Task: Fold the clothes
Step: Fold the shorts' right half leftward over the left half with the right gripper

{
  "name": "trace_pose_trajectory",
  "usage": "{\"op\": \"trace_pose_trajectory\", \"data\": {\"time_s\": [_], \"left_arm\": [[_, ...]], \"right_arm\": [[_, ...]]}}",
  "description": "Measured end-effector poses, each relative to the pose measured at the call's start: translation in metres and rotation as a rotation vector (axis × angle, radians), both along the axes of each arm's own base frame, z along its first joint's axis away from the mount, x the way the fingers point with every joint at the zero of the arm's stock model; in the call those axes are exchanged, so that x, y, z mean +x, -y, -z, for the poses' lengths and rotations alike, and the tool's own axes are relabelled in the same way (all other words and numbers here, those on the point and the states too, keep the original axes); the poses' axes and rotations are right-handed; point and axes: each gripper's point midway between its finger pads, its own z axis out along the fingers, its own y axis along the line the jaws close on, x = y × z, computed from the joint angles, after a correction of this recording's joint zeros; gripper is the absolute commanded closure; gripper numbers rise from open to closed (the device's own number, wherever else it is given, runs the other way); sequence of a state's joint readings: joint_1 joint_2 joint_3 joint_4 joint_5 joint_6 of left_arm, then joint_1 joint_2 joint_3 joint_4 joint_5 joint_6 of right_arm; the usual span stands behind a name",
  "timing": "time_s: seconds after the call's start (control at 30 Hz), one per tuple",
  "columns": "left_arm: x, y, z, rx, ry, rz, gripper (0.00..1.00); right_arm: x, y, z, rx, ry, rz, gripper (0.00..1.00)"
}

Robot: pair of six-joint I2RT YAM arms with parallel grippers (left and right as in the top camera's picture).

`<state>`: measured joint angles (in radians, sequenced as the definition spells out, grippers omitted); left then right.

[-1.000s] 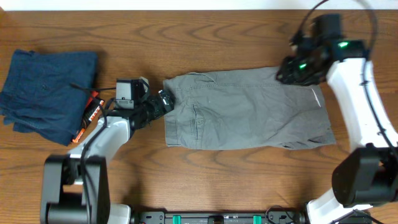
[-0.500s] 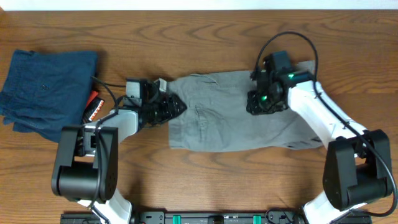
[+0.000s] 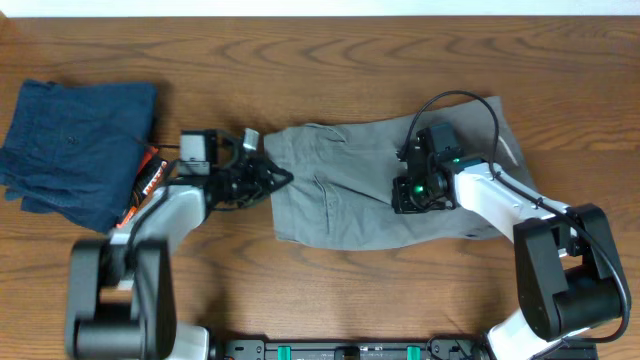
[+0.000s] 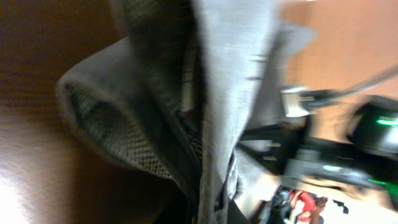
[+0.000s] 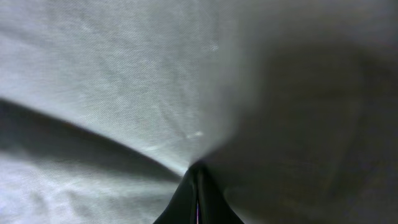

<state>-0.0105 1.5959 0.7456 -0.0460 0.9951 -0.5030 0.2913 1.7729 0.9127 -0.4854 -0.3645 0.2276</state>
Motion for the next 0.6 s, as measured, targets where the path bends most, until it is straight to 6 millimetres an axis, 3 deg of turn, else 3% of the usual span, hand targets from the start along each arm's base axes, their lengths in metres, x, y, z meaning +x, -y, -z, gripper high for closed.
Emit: {"op": "trace_pose_trajectory", "data": {"time_s": [0.17, 0.37, 0.47, 0.6], "left_arm": [[0.002, -0.009, -0.073, -0.051, 0.161, -0.058, 0.94], [-0.007, -0.009, -0.145, -0.105, 0.347, -0.094, 0.94], [-0.012, -0.007, -0.159, -0.124, 0.365, -0.102, 0.94], [-0.015, 0.0, -0.159, -0.132, 0.345, -0.096, 0.94]], "right_arm": [[0.0, -0.018, 0.0, 0.035, 0.04, -0.039, 0.95], [0.001, -0.062, -0.006, 0.073, 0.125, -0.1, 0.94], [-0.001, -0.089, -0.013, 0.109, 0.173, -0.13, 0.92], [-0.008, -0.129, -0.024, 0.172, 0.233, -0.173, 0.92]]}}
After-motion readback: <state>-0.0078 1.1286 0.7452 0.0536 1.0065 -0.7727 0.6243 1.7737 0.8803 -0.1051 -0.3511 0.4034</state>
